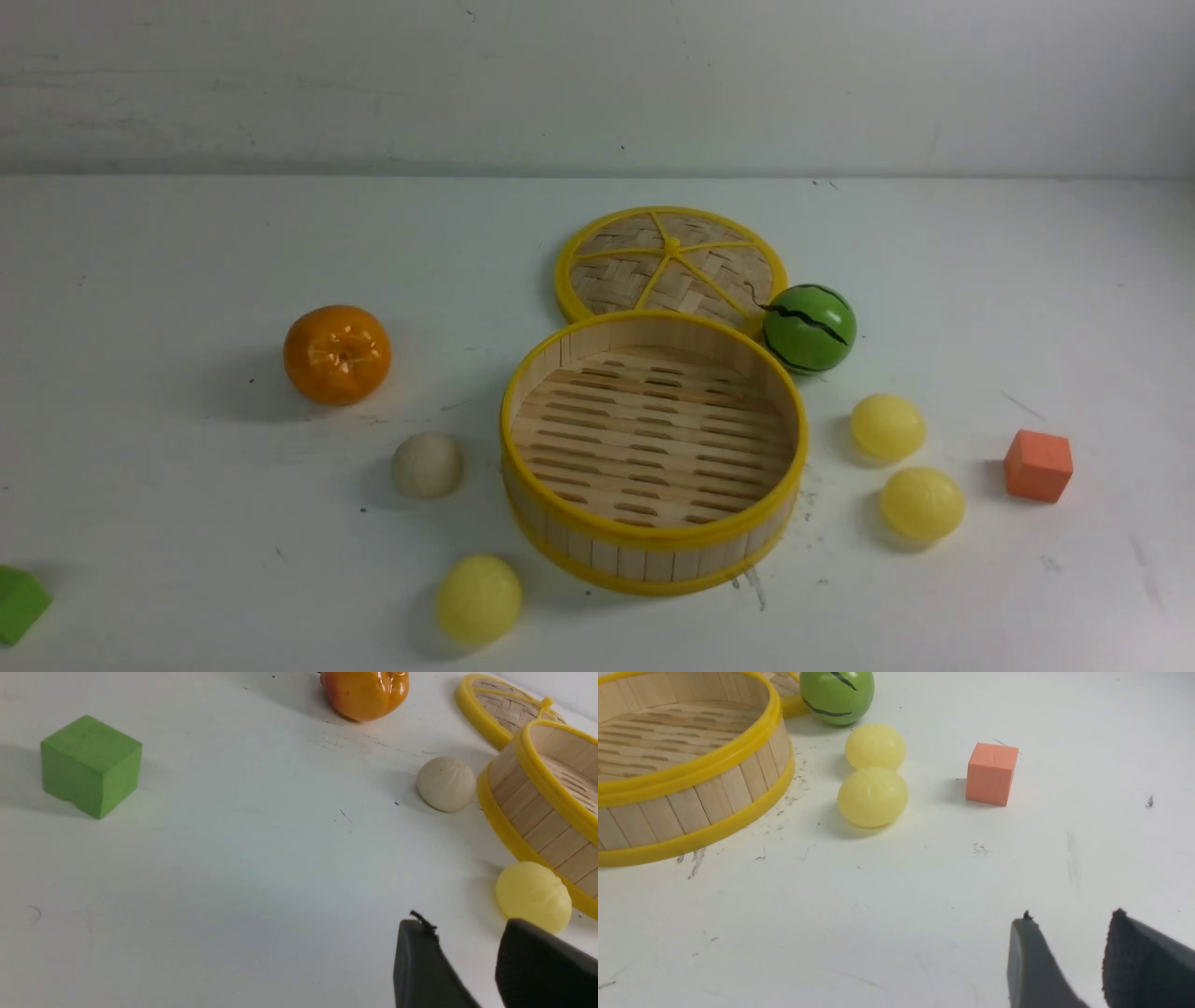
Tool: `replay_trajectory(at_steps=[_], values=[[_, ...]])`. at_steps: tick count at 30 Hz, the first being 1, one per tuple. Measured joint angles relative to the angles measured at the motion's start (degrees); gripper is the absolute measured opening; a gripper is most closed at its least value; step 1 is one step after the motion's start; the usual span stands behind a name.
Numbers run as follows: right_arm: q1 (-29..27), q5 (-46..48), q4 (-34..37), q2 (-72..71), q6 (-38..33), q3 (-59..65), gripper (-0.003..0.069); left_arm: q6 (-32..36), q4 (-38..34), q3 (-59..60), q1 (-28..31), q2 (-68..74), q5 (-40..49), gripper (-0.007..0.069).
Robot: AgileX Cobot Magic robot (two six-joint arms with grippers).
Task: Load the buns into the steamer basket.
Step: Use the left arm to grab a steamed stuffed bun
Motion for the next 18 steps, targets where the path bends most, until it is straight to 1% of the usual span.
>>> replay_trajectory(at_steps=[4,5,7,10,11,12,15,16,18], values=[[0.00,0.00,0.00,0.00,0.00,0.00,0.0239,-0.08,-0.24,0.00,0.00,0.00,-0.69,0.0238],[0.00,0.00,0.00,0.00,0.00,0.00,0.0239,-0.68,-1.41,0.00,0.00,0.00,-2.08,0.0238],[0.00,0.00,0.00,0.00,0.00,0.00,0.0239,-3.30,-5.89,0.00,0.00,0.00,-4.84,0.0238],[0.00,0.00,0.00,0.00,0.00,0.00,0.0239,-9.25,-16.22,0.00,0.00,0.00,-8.96,0.0238],[0.00,0.00,0.00,0.00,0.00,0.00,0.0239,-9.52,-16.22,0.00,0.00,0.00,-8.96,0.0238],[0.00,0.00,0.00,0.00,0.00,0.00,0.0239,-10.72,-19.63,0.00,0.00,0.00,-11.25,0.0238],[0.00,0.00,0.00,0.00,0.00,0.00,0.0239,-10.88,-21.97,0.00,0.00,0.00,-16.49,0.0237],[0.00,0.00,0.00,0.00,0.00,0.00,0.0239,-10.88,-22.68,0.00,0.00,0.00,-17.19,0.0231],[0.00,0.00,0.00,0.00,0.00,0.00,0.0239,-10.72,-23.53,-1.46,0.00,0.00,-15.26,0.0205]])
